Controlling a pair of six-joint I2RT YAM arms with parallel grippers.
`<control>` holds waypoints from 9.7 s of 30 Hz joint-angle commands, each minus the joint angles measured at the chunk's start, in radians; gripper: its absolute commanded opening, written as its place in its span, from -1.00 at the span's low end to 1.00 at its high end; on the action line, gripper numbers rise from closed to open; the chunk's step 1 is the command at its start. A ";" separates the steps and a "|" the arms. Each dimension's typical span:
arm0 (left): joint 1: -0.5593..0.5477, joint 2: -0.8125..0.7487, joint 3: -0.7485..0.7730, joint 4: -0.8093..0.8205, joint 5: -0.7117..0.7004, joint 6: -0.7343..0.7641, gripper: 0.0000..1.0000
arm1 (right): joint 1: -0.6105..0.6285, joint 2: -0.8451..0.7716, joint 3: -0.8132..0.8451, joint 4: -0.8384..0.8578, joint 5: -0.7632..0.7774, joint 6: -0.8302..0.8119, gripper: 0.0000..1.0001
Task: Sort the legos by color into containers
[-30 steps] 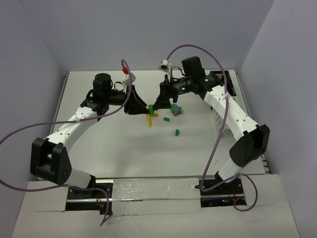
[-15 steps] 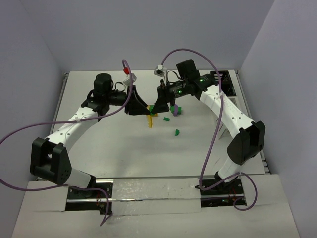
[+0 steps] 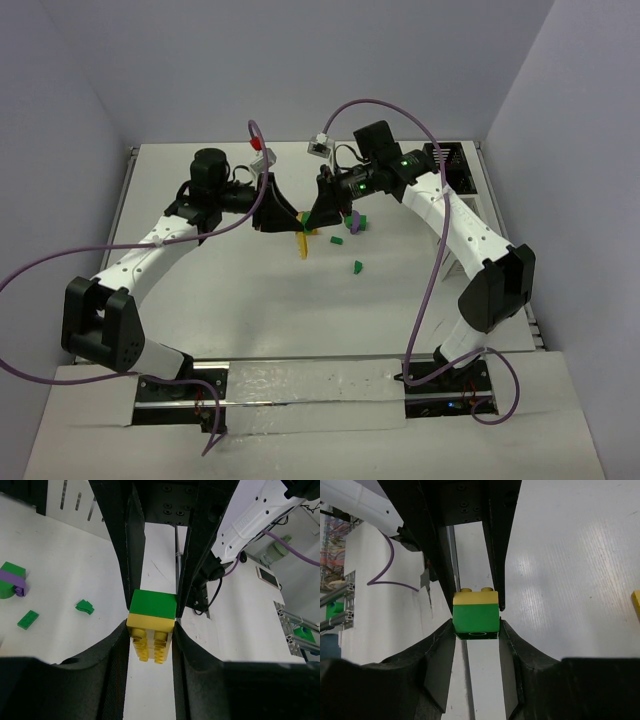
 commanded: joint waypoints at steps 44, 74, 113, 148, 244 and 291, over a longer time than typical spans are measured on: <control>0.006 -0.016 -0.018 -0.059 0.054 0.154 -1.00 | -0.367 -0.137 -0.094 -0.110 -0.024 -0.099 -1.00; 0.000 0.052 0.058 0.045 -0.316 0.039 -1.00 | -0.821 -0.100 -0.317 0.233 0.797 -0.086 -1.00; 0.092 0.077 -0.167 0.732 -0.390 -1.092 -1.00 | -0.062 -0.260 -0.163 0.243 0.434 0.127 0.61; 0.023 0.300 -0.165 1.071 -0.444 -1.554 -1.00 | 0.052 -0.189 -0.103 0.247 0.702 0.109 0.68; 0.093 0.064 0.231 -0.232 -0.663 0.003 0.98 | -0.693 0.294 0.539 -0.524 0.895 -0.548 -1.00; 0.095 0.135 0.157 -0.194 -0.743 0.451 0.99 | -0.589 0.409 0.545 -0.454 1.082 -0.647 -0.87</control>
